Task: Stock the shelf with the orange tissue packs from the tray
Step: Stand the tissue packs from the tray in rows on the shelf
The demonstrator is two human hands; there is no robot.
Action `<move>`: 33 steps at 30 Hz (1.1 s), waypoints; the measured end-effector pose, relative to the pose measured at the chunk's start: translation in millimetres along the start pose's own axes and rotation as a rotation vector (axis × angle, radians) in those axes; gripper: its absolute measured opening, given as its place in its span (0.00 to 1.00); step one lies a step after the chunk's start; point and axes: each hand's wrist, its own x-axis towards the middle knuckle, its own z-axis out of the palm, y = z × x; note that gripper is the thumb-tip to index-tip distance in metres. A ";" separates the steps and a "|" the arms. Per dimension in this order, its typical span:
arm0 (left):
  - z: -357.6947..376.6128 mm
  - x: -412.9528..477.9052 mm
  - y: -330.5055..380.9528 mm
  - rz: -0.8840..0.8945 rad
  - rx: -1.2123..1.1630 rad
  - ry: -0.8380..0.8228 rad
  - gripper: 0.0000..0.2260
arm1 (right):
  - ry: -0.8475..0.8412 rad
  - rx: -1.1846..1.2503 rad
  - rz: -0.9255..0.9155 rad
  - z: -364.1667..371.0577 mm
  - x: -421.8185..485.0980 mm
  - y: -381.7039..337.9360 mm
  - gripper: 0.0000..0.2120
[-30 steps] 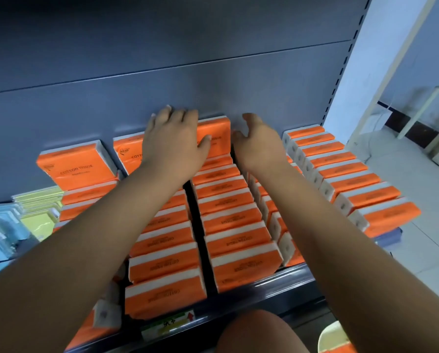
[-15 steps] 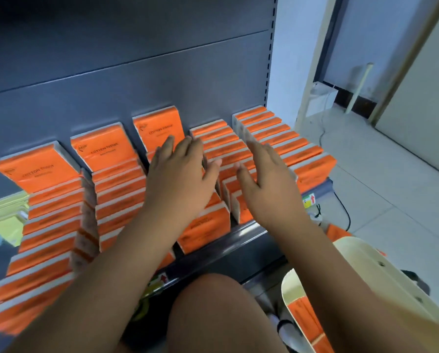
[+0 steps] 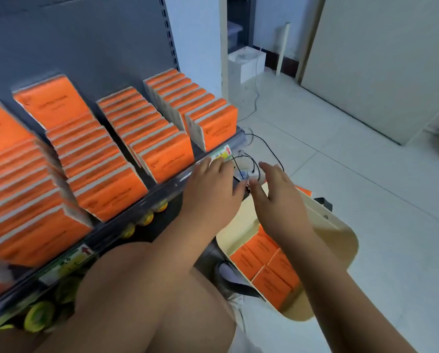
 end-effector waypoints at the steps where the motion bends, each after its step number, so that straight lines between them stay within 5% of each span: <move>1: 10.2 -0.5 7.8 0.007 -0.008 -0.040 0.22 | -0.013 -0.014 0.056 -1.7 -5.5 12.7 0.20; 14: 166.7 8.8 45.0 -0.270 -0.276 -0.649 0.25 | -0.227 0.032 0.726 32.3 -57.5 151.6 0.21; 20: 242.3 33.8 49.3 -0.424 -0.427 -0.756 0.24 | -0.128 0.158 1.125 57.3 -58.4 201.1 0.19; 29: 327.4 76.4 29.2 -0.564 -0.642 -0.683 0.15 | -0.121 0.173 1.246 90.0 -23.5 258.6 0.15; 33: 347.1 82.5 26.9 -0.606 -0.742 -0.784 0.26 | -0.288 -0.010 1.208 97.8 -12.5 287.1 0.14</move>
